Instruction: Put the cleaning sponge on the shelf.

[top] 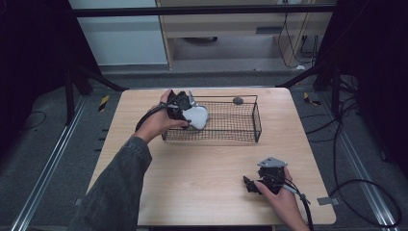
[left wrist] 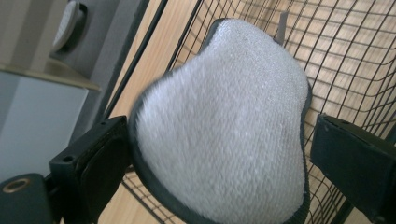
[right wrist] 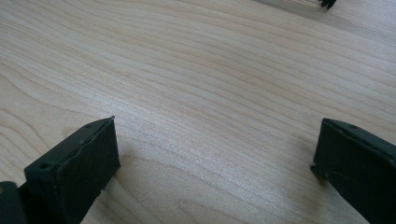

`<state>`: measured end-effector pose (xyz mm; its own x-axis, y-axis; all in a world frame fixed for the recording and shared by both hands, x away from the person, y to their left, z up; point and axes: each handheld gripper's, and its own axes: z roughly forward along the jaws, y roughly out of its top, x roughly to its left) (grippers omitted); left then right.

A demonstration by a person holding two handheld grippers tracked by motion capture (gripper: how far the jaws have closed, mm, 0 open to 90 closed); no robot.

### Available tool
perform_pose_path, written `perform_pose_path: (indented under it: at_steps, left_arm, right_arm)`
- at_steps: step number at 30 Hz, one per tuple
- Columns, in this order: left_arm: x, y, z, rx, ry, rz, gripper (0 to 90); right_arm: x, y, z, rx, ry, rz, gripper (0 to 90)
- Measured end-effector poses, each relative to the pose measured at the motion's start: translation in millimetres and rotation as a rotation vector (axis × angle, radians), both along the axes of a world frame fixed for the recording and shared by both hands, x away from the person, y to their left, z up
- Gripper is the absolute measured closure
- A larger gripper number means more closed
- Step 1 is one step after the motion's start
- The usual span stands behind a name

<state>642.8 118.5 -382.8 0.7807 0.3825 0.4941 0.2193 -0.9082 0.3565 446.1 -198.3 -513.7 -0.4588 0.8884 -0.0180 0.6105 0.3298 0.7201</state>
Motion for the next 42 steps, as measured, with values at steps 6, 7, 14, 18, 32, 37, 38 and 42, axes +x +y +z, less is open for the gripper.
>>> perform_pose_path:
  at_steps: [6, 7, 14, 18, 32, 37, 38, 42]
  left_arm:
    - [-2.9, 11.2, 0.8, -0.010, -0.009, 0.015, 4.4]
    - [-3.7, 13.2, 2.4, -0.015, -0.006, 0.017, 4.5]
    - [-9.0, 19.3, 4.6, -0.019, -0.015, 0.021, 6.1]
    - [-13.3, 23.6, 5.4, -0.037, -0.012, 0.026, 7.3]
    - [-28.4, 25.4, 13.9, -0.159, -0.005, 0.055, 4.1]
    - [-38.8, 28.7, 14.4, -0.235, 0.007, 0.075, 3.9]
    - [-41.3, 29.6, 14.9, -0.245, 0.007, 0.076, 3.8]
    - [-53.8, 33.8, 17.2, -0.300, 0.011, 0.074, 3.8]
  right_arm:
    - [0.0, 0.0, 0.0, -0.001, 0.000, 0.000, 0.4]
    - [0.0, -0.1, 0.0, -0.001, -0.001, 0.001, 0.4]
    - [-0.2, 0.1, 0.0, 0.000, 0.002, -0.002, 0.4]
    - [-0.2, 0.1, 0.0, 0.000, 0.002, -0.002, 0.4]
    - [-0.4, 0.6, 0.1, 0.009, 0.003, -0.008, 0.4]
    - [-0.8, 0.6, 0.3, 0.011, 0.005, -0.009, 0.4]
    - [-0.6, 0.4, 0.2, 0.009, 0.002, -0.007, 0.4]
    - [-0.9, 0.6, 0.4, 0.013, 0.005, -0.009, 0.4]
